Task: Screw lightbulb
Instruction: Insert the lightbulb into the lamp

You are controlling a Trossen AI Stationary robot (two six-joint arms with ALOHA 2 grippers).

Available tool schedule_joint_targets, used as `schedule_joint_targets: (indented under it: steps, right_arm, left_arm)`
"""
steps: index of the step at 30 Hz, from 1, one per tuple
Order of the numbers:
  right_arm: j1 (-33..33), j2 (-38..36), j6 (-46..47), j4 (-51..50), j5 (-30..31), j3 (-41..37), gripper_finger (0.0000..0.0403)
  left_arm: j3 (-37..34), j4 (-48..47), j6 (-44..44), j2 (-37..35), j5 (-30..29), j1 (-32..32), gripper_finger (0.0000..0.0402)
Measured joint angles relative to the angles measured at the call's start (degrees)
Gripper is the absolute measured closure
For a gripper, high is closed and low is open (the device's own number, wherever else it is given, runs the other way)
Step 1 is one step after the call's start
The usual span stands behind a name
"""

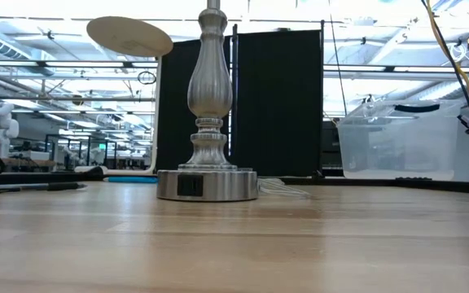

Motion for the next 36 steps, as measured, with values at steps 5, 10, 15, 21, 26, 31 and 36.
schedule_joint_targets:
  steps: [5,10,15,21,26,31,36]
  right_arm:
    - [-0.01,0.37,-1.94,6.61,2.7,-5.32,0.0402]
    - [-0.02,0.2,-1.74,10.08,6.36,-8.82,0.0402]
    - [-1.23,0.09,-2.11,13.24,9.14,-10.79,0.0403]
    - [-3.42,0.09,-3.93,16.79,8.72,-10.79,0.0403]
    - [-4.9,0.09,-5.53,19.06,4.54,-10.79,0.0403]
    - [-5.25,0.09,-5.46,19.03,4.28,-10.79,0.0403]
    - [-5.25,0.09,-5.88,19.02,4.08,-10.79,0.0403]
  left_arm:
    - [-2.77,-0.32,-0.38,2.06,-2.97,0.0,0.04]
    - [-5.2,1.5,-1.61,1.78,-4.27,-1.2,0.04]
    - [-5.42,2.1,-1.58,1.7,-4.35,-2.61,0.0401]
    - [-5.4,2.49,-1.48,1.75,-4.35,-3.1,0.0401]
    - [-5.4,4.22,-1.06,1.75,-4.0,-3.1,0.0401]
    - [-5.4,4.61,-0.82,1.75,-3.76,-3.1,0.0401]
    - [-5.4,4.88,-0.38,1.75,-3.73,-3.1,0.0401]
